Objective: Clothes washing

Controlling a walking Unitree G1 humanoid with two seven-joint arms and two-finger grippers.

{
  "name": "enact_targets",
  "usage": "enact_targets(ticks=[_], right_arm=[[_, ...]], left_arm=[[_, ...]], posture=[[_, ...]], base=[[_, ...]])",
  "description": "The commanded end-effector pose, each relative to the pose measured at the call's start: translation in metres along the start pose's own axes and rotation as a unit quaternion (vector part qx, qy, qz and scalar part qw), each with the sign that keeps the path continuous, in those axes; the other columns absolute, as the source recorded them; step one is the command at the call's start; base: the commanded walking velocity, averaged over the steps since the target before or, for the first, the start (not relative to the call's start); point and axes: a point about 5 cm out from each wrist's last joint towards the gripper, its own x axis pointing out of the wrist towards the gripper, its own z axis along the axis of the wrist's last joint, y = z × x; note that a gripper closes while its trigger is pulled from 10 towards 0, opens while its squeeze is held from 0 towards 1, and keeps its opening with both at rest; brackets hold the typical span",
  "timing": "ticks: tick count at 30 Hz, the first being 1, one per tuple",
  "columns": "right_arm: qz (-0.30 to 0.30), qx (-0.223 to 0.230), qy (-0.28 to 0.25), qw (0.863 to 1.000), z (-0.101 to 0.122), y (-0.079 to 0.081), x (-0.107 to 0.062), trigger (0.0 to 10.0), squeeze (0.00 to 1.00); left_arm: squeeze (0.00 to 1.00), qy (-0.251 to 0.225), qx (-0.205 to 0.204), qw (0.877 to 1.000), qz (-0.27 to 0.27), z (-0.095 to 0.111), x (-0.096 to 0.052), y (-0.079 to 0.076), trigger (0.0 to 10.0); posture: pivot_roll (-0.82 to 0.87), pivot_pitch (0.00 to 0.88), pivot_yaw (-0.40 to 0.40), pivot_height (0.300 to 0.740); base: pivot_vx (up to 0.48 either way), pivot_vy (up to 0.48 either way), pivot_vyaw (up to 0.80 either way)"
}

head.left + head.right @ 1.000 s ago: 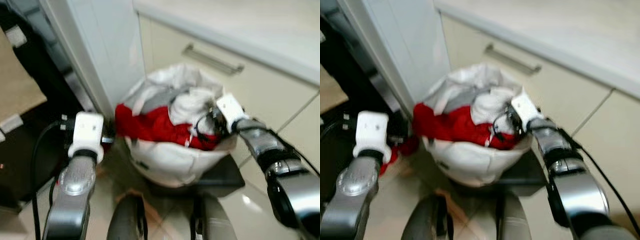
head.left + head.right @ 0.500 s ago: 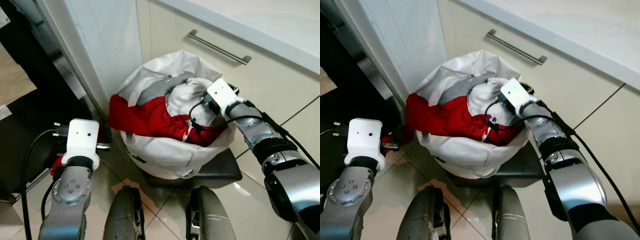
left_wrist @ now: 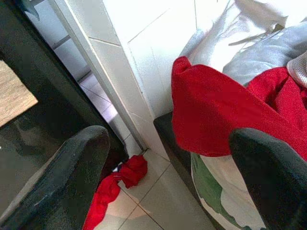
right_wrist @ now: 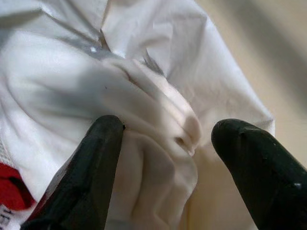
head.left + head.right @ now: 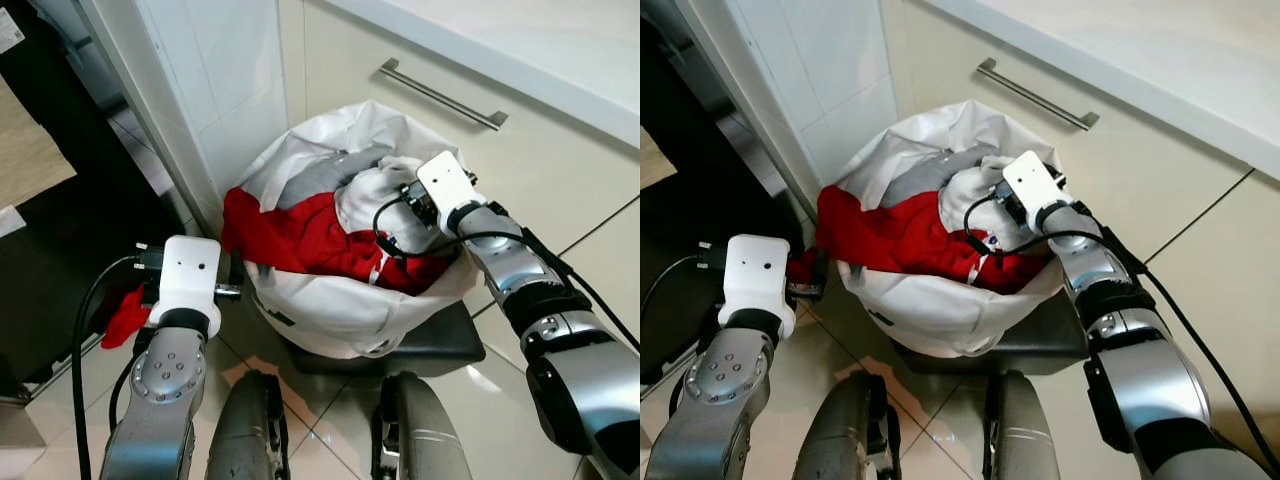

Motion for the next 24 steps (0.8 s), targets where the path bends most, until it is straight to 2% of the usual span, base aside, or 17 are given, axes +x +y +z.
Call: enact_targets(ticks=[1,5,6,9,14,15,16,17,18,23,24], right_arm=[[-0.002,-0.015,0.017,1.0,-0.007,-0.003,-0.001,10.0,0.0],[-0.007,-0.025,0.043,0.999,-0.016,0.003,-0.001,10.0,0.0],[-0.017,-0.013,0.052,0.998,-0.019,0.006,-0.002,10.0,0.0],[-0.026,-0.012,0.055,0.998,-0.021,0.008,-0.002,10.0,0.0],[-0.018,0.03,0.089,0.995,-0.034,0.023,-0.004,10.0,0.0],[-0.015,0.045,0.098,0.994,-0.038,0.026,-0.005,5.3,0.0],[-0.014,0.056,0.104,0.993,-0.04,0.029,-0.006,5.3,0.0],[-0.01,0.063,0.106,0.992,-0.042,0.03,-0.007,0.0,0.0],[-0.01,0.063,0.106,0.992,-0.042,0.03,-0.007,0.0,0.0],[-0.019,0.146,0.1,0.984,-0.043,0.031,-0.007,0.0,0.0],[-0.019,0.146,0.1,0.984,-0.043,0.031,-0.007,0.0,0.0]], left_arm=[[0.0,0.001,0.016,1.0,0.01,0.001,-0.011,0.008,10.0],[0.0,0.015,0.027,0.999,0.021,-0.004,-0.026,0.017,10.0],[0.0,0.018,0.026,0.999,0.018,-0.006,-0.03,0.016,10.0],[0.0,0.02,0.027,0.999,0.014,-0.006,-0.032,0.013,10.0],[0.0,0.014,0.018,1.0,0.007,-0.002,-0.033,0.005,10.0],[0.0,0.013,0.017,1.0,0.006,-0.001,-0.033,0.004,10.0],[0.0,0.013,0.017,1.0,0.005,-0.001,-0.033,0.003,10.0],[0.0,0.013,0.016,1.0,0.005,-0.001,-0.033,0.003,10.0],[0.0,0.013,0.016,1.0,0.005,-0.001,-0.033,0.003,10.0],[0.0,0.016,0.012,1.0,0.008,-0.003,-0.035,0.0,10.0],[0.0,0.016,0.012,1.0,0.008,-0.003,-0.035,0.0,10.0]], posture=[[0.05,0.277,0.012,0.663],[0.07,0.318,0.017,0.663],[0.07,0.335,0.017,0.663],[0.07,0.345,0.017,0.663],[0.06,0.355,0.002,0.663],[0.06,0.355,-0.003,0.663],[0.06,0.355,-0.003,0.663],[0.06,0.355,-0.007,0.663],[0.06,0.355,-0.007,0.663],[0.05,0.356,-0.012,0.663],[0.05,0.356,-0.012,0.663]], base=[[0.0,0.0,0.0],[0.0,0.0,0.0],[0.0,0.0,0.0],[0.0,0.0,0.0],[0.0,0.0,0.0],[0.0,0.0,0.0],[0.0,0.0,0.0],[0.0,0.0,0.0],[0.0,0.0,0.0],[0.0,0.0,0.0],[0.0,0.0,0.0]])
